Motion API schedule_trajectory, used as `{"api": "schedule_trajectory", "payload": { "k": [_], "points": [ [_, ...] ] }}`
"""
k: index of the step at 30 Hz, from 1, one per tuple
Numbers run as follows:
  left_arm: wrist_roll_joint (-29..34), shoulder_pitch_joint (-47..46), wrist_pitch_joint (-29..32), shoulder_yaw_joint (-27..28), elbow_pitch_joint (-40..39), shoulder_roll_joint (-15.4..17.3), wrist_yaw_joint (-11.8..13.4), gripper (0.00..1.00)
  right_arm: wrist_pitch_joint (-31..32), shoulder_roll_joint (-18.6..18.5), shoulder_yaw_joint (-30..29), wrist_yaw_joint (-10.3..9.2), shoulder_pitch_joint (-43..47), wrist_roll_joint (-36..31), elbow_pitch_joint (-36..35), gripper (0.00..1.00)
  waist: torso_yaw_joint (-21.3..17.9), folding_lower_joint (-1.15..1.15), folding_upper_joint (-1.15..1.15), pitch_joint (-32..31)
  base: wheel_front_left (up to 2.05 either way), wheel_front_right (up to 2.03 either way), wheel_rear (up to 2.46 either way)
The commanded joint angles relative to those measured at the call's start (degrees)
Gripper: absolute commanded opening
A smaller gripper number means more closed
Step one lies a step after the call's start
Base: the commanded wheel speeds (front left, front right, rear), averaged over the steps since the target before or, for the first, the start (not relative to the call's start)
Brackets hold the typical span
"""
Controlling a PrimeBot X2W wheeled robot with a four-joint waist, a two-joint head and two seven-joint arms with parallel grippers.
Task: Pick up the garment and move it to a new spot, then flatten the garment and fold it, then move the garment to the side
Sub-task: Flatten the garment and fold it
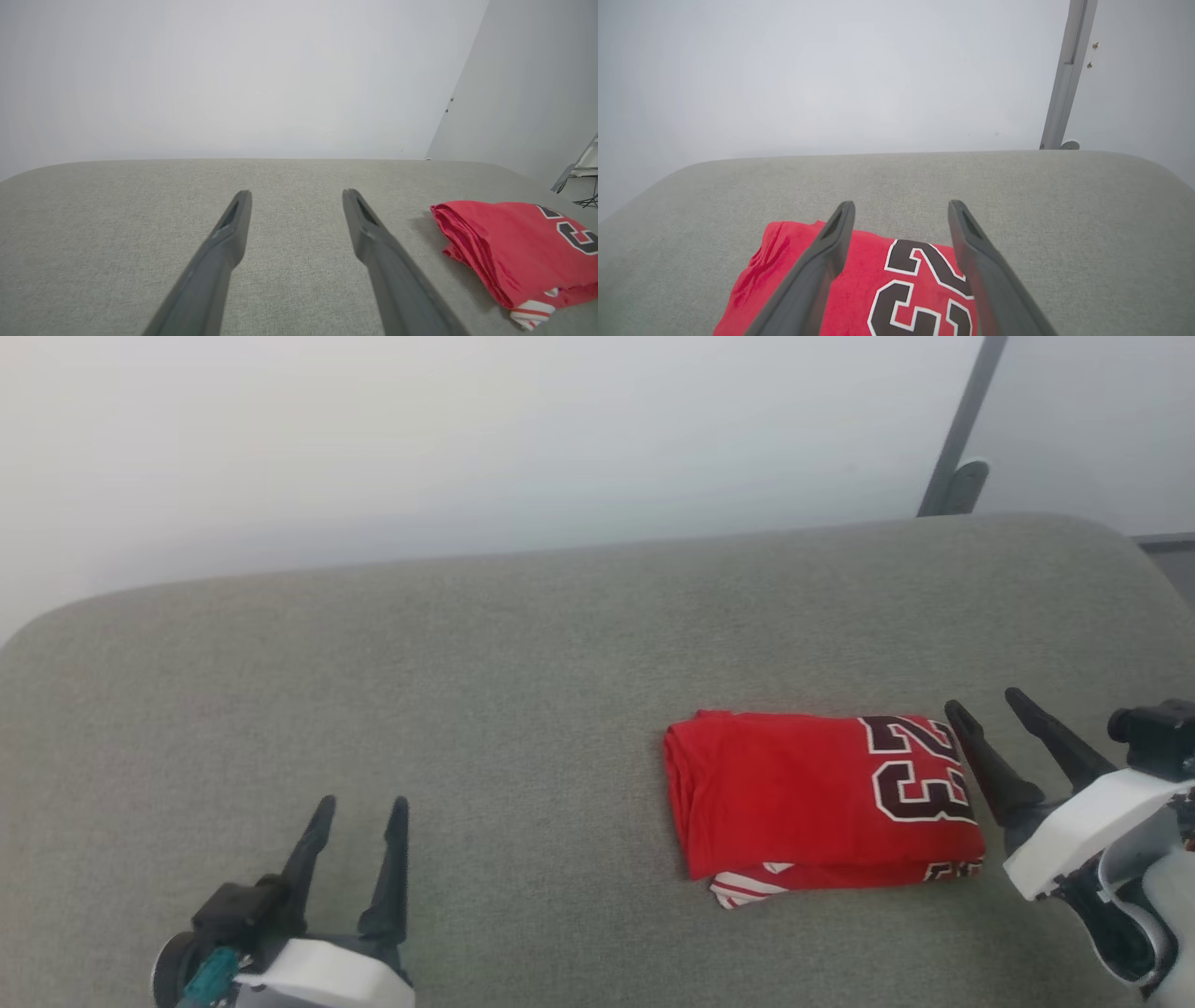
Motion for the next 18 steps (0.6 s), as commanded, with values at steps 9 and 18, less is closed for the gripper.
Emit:
{"api": "schedule_trajectory", "payload": {
  "k": [9, 18],
  "points": [
    [-0.4, 5.3, -0.3, 3.8, -3.5, 0.1, -0.1, 1.00, -3.6, 2.8, -4.2, -0.01, 3.1, -5.1, 1.0, 1.00, -1.5, 0.00, 0.00, -3.4, 0.00, 0.00, 0.00],
    [0.1, 12.5, -0.3, 5.4, -7.9, 0.0, -0.1, 1.00, -3.6, 6.1, -14.0, -0.01, 10.4, -11.3, -5.6, 1.00, -1.0, 0.00, 0.00, -4.5, 0.00, 0.00, 0.00]
  ]
}}
